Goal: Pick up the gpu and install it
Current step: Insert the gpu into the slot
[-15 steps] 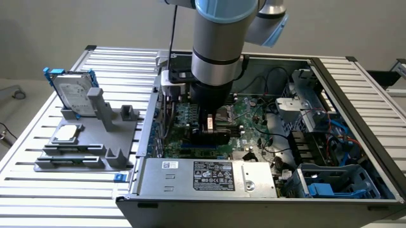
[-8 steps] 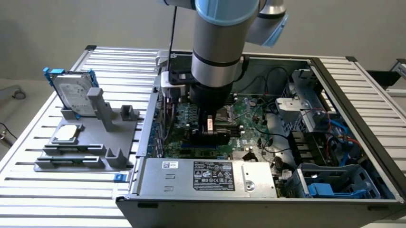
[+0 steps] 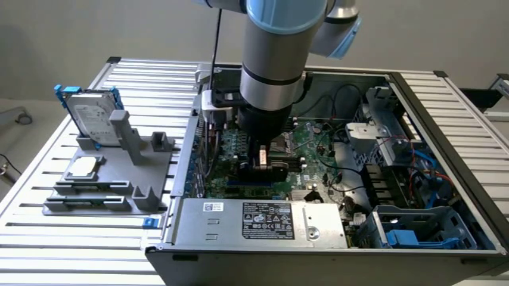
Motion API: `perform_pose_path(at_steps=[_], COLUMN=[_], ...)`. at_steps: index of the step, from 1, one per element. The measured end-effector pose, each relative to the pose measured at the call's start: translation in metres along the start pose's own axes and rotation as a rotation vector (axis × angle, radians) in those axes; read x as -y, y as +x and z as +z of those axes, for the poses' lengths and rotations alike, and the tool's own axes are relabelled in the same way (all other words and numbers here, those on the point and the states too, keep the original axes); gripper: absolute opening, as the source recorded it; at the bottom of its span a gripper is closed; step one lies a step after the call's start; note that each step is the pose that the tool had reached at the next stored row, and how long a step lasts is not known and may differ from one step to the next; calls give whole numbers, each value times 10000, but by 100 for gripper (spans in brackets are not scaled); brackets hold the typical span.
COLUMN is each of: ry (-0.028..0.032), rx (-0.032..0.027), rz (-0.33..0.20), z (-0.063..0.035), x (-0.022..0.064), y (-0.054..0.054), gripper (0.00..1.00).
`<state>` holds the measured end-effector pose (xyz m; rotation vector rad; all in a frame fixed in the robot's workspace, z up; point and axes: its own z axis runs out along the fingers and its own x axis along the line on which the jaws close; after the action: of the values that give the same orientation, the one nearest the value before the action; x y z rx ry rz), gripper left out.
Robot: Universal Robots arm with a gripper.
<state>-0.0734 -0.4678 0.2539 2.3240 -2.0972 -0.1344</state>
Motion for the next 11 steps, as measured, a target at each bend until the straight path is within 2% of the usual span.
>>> perform_pose_path(at_steps=[7, 11], ry=[-91, -121], rx=[43, 61], rz=[-6, -18], z=[-1, -4], x=[6, 36], y=[1, 6], gripper=[27, 27])
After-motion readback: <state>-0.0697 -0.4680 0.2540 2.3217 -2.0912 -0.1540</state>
